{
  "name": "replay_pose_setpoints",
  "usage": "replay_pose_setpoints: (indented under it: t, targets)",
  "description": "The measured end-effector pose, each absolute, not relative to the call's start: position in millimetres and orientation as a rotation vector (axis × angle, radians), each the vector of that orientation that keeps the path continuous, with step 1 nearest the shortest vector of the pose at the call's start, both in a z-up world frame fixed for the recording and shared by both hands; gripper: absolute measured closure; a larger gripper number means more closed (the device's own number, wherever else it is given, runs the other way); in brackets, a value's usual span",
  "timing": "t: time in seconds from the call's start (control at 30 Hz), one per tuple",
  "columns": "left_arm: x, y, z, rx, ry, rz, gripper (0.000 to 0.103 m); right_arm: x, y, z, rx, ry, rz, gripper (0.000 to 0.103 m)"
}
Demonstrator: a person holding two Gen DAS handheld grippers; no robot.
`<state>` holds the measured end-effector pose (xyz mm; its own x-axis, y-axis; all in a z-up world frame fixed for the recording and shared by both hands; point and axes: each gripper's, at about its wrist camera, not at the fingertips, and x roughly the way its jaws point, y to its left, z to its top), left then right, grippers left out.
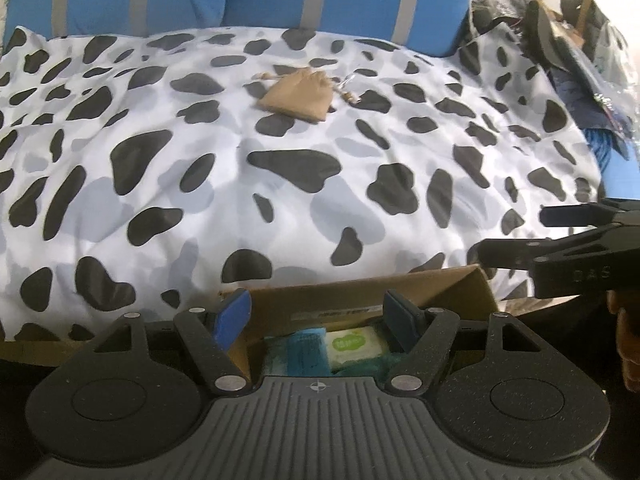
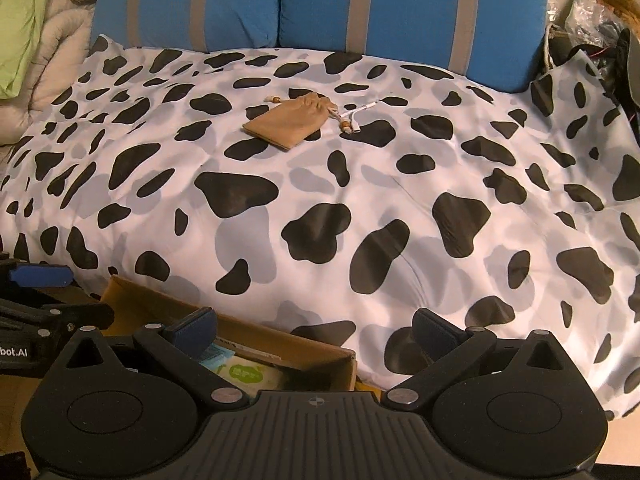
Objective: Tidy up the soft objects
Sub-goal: 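Withdraw both grippers from the box back toward the bed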
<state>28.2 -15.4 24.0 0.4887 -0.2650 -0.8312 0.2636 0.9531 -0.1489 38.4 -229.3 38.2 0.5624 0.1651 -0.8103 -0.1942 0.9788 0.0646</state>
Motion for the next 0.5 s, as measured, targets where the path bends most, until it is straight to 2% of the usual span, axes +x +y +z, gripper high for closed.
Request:
replay_pose_setpoints:
  t: [0.5]
  targets:
    - [45, -16, 34, 0.031, 0.939, -0.308, 0.031, 63, -249, 46, 0.018, 0.807, 0.112, 0.0]
